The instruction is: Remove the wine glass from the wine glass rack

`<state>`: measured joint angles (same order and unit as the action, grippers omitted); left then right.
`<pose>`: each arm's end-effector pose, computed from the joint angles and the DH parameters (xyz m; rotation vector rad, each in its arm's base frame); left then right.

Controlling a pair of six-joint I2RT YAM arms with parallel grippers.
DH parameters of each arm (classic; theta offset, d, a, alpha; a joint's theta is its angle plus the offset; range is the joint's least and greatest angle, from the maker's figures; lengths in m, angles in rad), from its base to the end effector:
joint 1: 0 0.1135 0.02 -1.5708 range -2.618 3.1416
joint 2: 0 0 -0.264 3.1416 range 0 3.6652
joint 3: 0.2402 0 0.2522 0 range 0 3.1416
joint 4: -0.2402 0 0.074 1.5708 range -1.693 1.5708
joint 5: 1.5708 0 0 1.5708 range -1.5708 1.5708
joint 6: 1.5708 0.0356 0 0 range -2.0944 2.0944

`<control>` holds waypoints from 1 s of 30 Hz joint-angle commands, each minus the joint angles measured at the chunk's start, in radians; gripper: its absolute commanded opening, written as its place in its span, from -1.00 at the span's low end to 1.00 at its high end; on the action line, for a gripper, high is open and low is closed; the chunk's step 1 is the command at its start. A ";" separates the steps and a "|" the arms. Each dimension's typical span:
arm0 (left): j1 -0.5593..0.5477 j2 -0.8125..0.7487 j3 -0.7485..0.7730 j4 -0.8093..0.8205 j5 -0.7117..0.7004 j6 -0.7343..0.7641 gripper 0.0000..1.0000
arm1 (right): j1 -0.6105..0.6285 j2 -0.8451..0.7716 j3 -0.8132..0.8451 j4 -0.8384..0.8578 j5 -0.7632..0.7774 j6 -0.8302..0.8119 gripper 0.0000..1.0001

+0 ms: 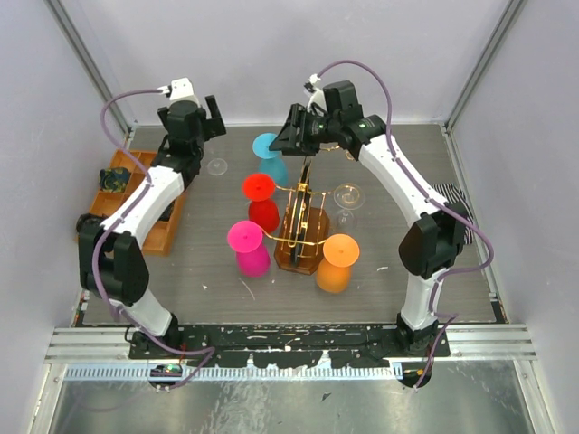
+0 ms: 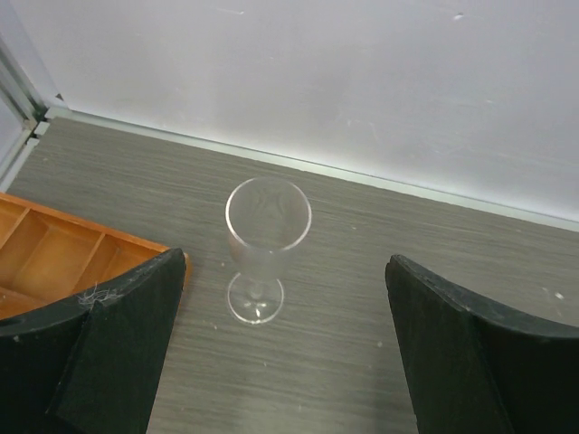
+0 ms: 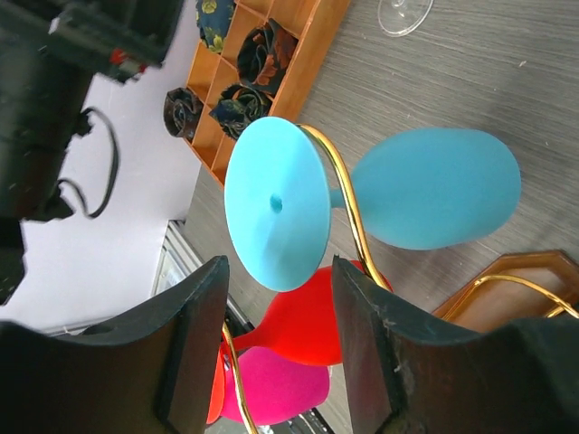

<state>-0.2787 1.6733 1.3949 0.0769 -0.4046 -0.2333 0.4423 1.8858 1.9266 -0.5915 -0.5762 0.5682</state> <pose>0.3919 -0.0976 0.3451 -0.2506 1.7379 -0.0144 0.3827 0.2027 0.3801 -0.2289 2.2516 1.1835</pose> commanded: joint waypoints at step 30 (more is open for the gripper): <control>-0.001 -0.476 -0.052 -0.438 0.133 -0.130 0.97 | 0.016 -0.010 -0.039 0.186 0.009 0.168 -0.98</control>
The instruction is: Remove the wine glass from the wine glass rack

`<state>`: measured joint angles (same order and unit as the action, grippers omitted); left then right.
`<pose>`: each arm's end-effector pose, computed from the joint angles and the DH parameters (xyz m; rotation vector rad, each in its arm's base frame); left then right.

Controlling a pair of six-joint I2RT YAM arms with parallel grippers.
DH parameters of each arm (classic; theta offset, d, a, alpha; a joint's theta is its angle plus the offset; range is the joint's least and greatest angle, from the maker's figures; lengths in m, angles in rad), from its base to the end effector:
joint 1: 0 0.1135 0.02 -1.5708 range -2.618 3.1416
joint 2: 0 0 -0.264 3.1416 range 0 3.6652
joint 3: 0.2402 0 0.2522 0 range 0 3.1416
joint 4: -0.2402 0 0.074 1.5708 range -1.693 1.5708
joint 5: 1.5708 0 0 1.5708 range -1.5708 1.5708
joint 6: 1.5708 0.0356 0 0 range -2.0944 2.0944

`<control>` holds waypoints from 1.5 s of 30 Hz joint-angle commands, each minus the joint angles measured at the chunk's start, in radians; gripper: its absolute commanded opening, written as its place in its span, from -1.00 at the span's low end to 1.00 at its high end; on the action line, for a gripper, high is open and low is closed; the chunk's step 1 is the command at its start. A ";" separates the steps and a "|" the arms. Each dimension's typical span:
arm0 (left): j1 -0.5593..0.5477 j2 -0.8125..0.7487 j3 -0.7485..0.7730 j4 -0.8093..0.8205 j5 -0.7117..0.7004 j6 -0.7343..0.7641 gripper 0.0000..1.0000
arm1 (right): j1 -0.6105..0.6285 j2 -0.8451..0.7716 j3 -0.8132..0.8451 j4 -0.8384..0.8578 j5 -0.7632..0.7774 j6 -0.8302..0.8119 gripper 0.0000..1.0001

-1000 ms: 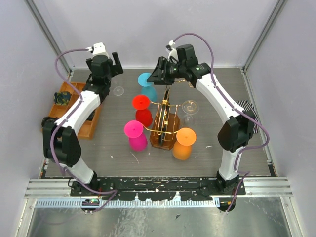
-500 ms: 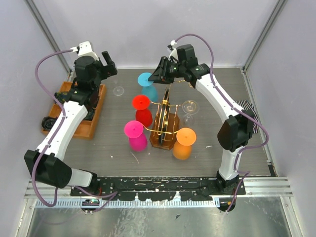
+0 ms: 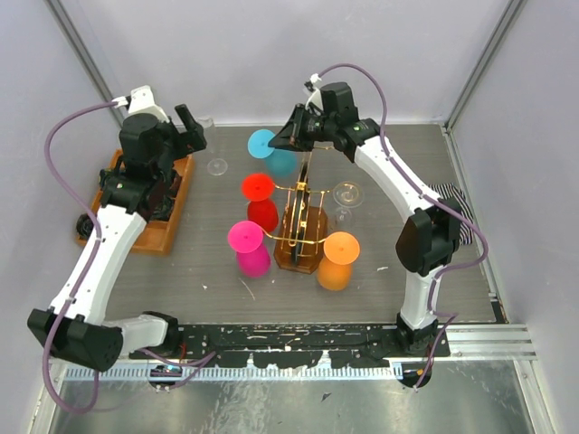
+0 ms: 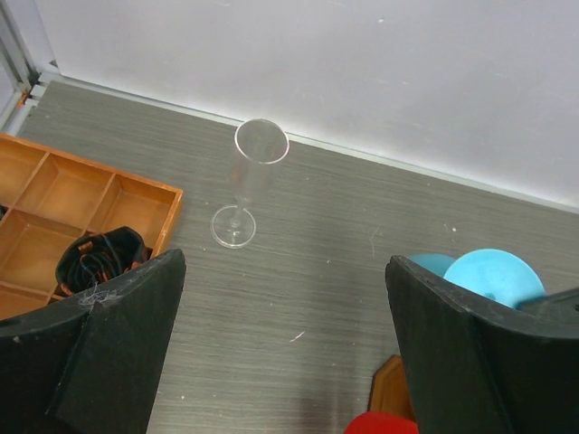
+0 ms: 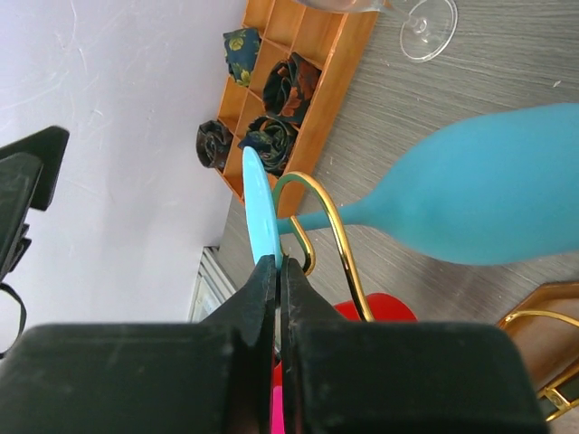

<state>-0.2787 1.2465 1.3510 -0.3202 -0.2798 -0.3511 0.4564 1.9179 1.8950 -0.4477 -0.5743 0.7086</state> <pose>0.2709 -0.0673 0.4258 -0.2646 1.7628 -0.2042 0.3942 0.2151 0.3690 -0.1178 2.2181 1.2763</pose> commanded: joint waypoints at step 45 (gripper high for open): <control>-0.002 0.112 0.312 -0.391 0.208 -0.149 0.97 | -0.061 -0.407 -0.219 -0.004 -0.244 -0.003 -0.99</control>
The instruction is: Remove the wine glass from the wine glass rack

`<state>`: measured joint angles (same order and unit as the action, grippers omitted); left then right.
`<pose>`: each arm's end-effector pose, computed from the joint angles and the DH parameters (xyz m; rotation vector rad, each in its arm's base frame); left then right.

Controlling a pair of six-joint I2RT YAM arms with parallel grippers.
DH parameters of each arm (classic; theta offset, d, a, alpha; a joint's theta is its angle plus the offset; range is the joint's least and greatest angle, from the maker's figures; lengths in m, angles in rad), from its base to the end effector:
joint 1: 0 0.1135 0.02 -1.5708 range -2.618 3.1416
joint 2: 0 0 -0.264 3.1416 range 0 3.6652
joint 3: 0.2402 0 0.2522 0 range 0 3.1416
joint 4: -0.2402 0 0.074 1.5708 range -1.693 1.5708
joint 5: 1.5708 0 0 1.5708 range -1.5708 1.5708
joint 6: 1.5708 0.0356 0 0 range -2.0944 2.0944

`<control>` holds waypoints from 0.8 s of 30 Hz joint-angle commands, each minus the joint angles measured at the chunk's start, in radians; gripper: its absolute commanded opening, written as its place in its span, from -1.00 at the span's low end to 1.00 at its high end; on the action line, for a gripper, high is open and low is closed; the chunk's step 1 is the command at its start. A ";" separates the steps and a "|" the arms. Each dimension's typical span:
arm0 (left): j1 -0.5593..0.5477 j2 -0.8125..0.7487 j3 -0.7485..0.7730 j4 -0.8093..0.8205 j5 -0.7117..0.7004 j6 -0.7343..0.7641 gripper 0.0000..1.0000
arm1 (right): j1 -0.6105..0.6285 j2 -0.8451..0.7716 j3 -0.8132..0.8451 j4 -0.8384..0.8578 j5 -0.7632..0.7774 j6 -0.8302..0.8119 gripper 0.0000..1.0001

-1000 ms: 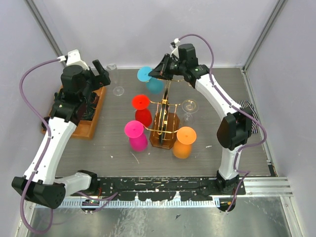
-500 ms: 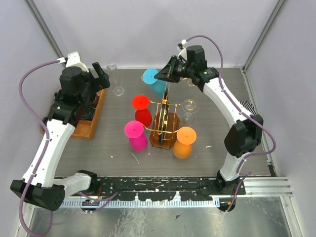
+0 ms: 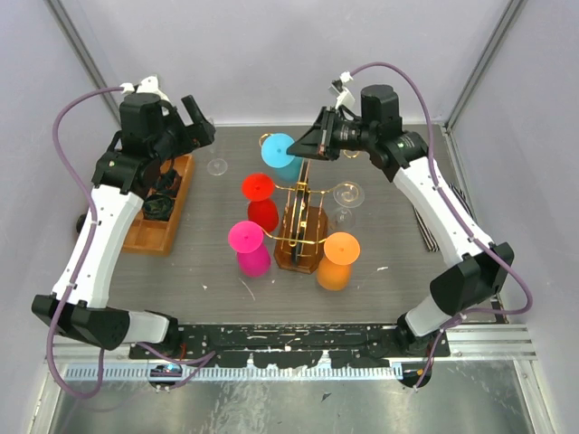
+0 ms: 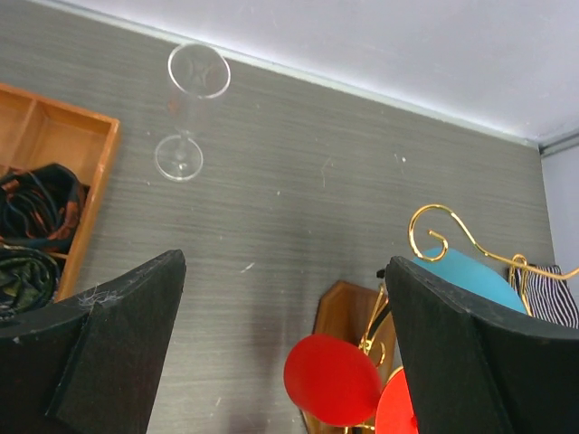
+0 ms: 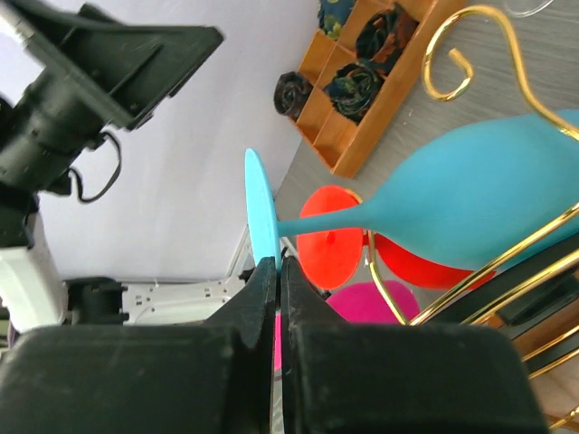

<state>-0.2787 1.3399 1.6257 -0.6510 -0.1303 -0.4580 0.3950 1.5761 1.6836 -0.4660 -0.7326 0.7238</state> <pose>0.2703 -0.0725 0.4581 -0.2615 1.9324 -0.3642 0.3163 0.1577 0.4282 -0.2015 2.1037 1.4153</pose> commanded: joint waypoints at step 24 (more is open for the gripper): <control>-0.001 0.482 0.716 -0.196 0.561 -0.228 0.97 | 0.294 -0.132 0.094 -0.110 0.369 -1.204 -0.98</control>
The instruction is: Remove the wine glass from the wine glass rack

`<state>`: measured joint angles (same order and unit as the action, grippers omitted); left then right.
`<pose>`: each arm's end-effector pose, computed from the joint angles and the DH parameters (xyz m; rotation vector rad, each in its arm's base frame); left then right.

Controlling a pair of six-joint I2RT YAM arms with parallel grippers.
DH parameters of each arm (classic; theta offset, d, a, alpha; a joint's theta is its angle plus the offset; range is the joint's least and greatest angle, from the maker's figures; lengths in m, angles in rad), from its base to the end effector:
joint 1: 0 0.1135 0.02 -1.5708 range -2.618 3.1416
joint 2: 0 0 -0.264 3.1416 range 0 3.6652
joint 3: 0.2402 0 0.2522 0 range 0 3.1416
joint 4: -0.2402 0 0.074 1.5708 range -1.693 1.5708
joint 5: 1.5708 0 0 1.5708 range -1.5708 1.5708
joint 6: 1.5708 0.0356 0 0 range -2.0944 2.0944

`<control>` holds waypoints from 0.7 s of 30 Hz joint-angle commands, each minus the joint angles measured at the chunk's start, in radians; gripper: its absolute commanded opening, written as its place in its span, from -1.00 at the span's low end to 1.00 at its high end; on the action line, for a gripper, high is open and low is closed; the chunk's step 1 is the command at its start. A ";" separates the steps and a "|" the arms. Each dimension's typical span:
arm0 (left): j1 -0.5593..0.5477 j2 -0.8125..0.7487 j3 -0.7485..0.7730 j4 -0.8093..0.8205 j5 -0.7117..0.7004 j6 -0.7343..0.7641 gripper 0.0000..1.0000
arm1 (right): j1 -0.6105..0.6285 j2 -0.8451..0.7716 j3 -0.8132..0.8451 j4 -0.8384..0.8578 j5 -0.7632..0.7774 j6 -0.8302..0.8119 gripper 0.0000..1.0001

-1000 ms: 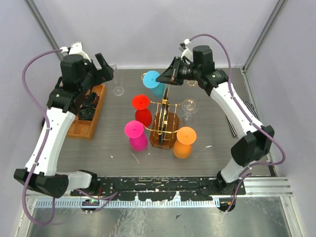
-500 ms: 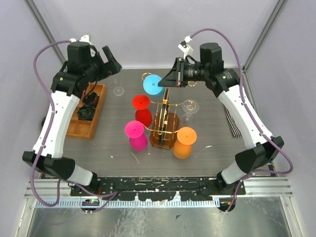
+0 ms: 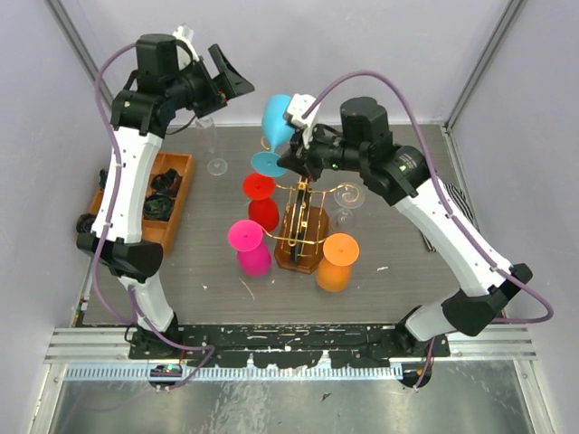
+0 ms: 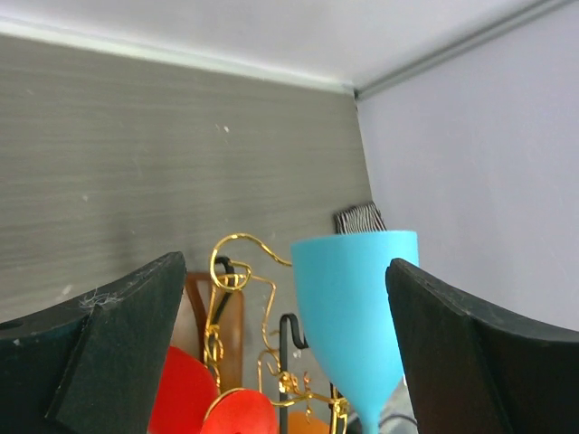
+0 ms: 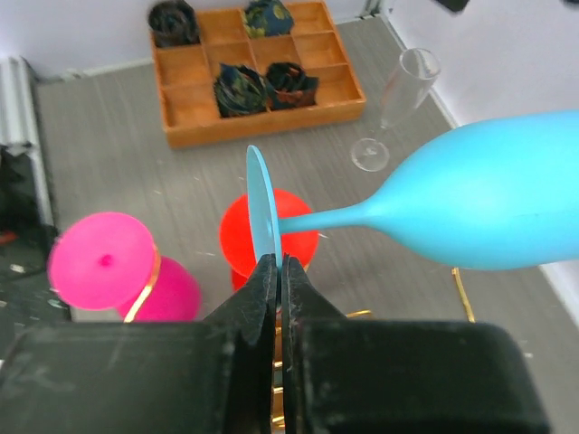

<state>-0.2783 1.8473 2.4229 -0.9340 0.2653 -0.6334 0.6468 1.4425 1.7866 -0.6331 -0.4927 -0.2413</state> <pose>0.3497 -0.1096 0.5131 -0.1716 2.0071 -0.8525 0.2273 0.1928 0.4844 -1.1122 1.5272 0.7363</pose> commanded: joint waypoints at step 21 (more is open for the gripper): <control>-0.001 -0.023 -0.092 -0.075 0.230 0.044 0.97 | 0.184 0.101 0.113 0.003 0.183 -0.364 -0.98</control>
<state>-0.2787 1.8427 2.3203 -0.9348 0.4980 -0.6361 0.8124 1.5532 1.8404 -0.6655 -0.3115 -0.5713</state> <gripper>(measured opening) 0.987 0.041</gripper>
